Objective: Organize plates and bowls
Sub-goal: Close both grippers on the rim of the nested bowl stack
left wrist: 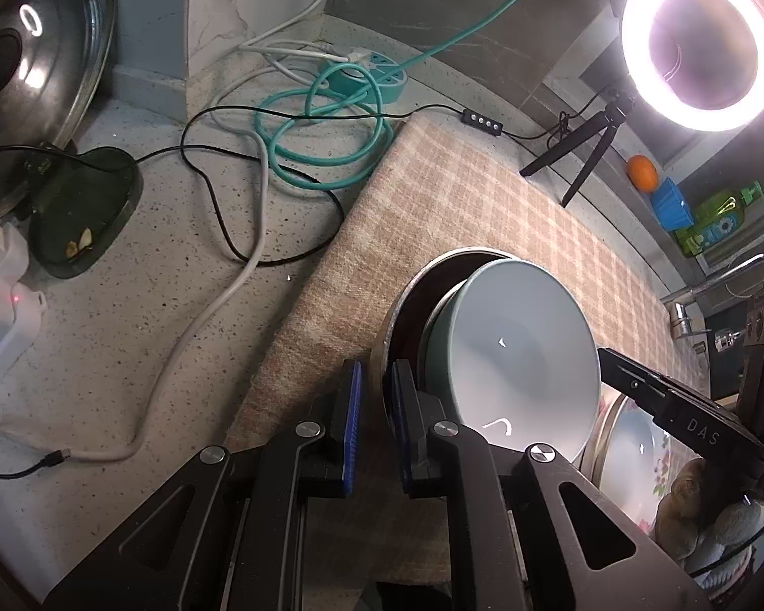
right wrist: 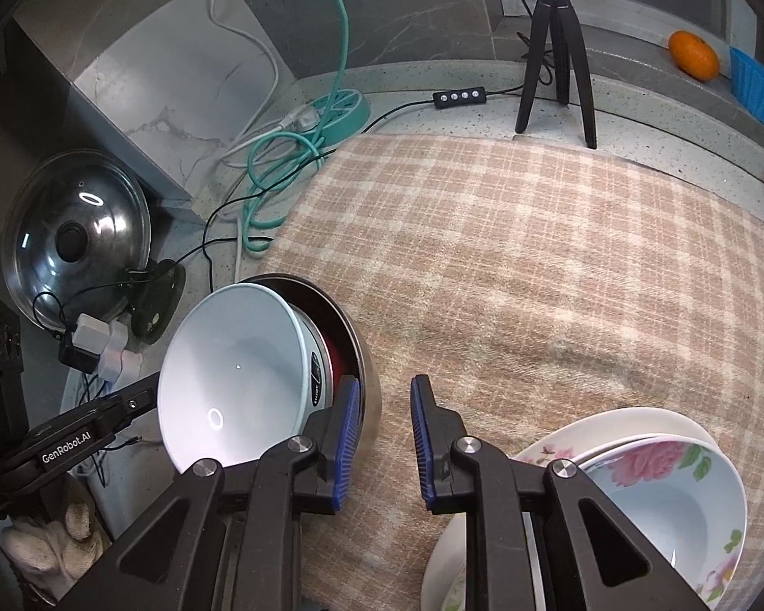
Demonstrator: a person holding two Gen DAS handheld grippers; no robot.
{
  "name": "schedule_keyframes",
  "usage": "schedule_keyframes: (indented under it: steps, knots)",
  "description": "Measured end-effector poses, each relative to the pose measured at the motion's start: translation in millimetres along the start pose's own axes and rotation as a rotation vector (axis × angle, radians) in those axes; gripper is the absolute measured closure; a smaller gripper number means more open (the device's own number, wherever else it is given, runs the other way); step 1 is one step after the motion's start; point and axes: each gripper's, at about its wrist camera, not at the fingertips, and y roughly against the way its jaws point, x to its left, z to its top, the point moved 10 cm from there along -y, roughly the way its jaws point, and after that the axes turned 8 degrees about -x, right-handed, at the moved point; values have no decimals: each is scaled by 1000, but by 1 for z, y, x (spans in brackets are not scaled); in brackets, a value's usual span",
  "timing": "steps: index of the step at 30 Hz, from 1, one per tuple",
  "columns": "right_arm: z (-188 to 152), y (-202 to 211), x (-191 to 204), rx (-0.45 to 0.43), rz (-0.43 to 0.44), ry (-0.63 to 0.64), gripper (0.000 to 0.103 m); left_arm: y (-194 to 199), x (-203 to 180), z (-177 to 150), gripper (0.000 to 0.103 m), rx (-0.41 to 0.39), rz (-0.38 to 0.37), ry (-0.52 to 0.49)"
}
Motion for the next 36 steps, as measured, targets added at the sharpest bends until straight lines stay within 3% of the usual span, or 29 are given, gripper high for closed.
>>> schedule_keyframes:
  steps: [6,15,36]
  knots:
    - [-3,-8,4,23,9,2,86,-5,1,-2,92,15,-2,11]
    - [-8,-16,6,56,19,-16,96,-12,-1,-3,94,28,-10,17]
    - [-11,-13,7,61,-16,5,96,-6,-7,-1,94,18,5,-4]
